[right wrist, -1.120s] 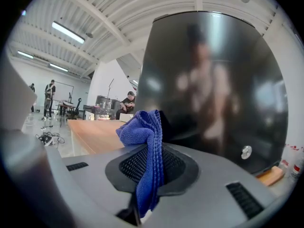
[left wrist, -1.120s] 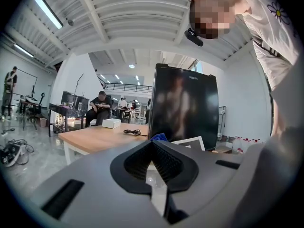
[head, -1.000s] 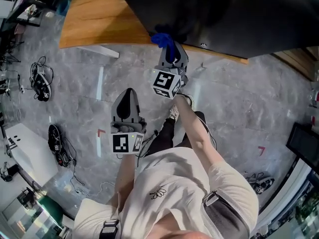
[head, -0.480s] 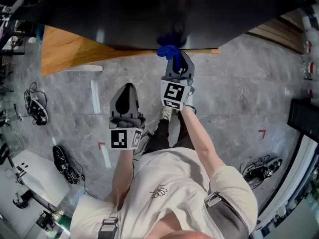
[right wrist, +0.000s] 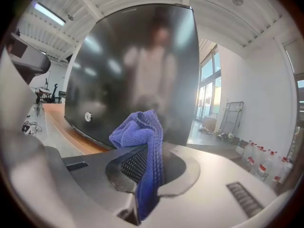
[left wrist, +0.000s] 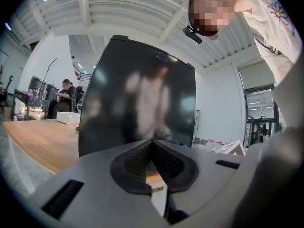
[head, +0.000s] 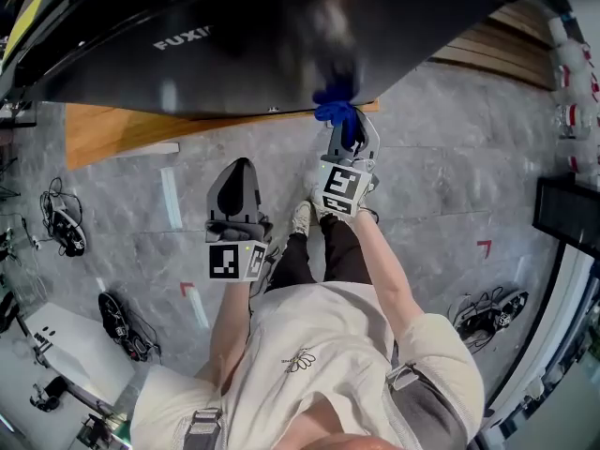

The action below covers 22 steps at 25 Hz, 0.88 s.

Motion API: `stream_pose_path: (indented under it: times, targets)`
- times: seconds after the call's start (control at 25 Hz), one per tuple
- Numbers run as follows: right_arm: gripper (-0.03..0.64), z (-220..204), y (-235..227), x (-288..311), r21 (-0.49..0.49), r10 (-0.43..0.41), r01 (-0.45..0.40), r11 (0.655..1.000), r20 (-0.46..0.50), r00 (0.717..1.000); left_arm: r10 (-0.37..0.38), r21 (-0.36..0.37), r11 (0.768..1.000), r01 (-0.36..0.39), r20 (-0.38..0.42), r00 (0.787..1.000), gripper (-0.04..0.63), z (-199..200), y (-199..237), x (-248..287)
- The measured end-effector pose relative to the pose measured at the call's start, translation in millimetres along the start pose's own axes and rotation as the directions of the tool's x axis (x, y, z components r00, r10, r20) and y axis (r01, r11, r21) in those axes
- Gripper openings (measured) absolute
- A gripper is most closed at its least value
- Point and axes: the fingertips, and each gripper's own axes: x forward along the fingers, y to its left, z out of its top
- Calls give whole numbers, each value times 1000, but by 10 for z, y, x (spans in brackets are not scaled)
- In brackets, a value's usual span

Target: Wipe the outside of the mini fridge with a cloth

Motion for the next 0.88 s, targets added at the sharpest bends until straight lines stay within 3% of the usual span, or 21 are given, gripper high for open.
stream_pose_path:
  times: [0.32,0.68,0.88]
  targets:
    - [61,-172,-351,-90,-20,-96,96,995,-35,995,-15,8,1000,15,-6,1000,5,-121,10,-62]
    - [61,-234,-1005,-2,-45,-219,217,975,-41,975,0,66,998,-1,11,1000,5,-19,9,-63]
    - [61,158,-1156,-352,11,-234,234,972,-15,972,35,76,996,-40,60,998,5,198,129,-214]
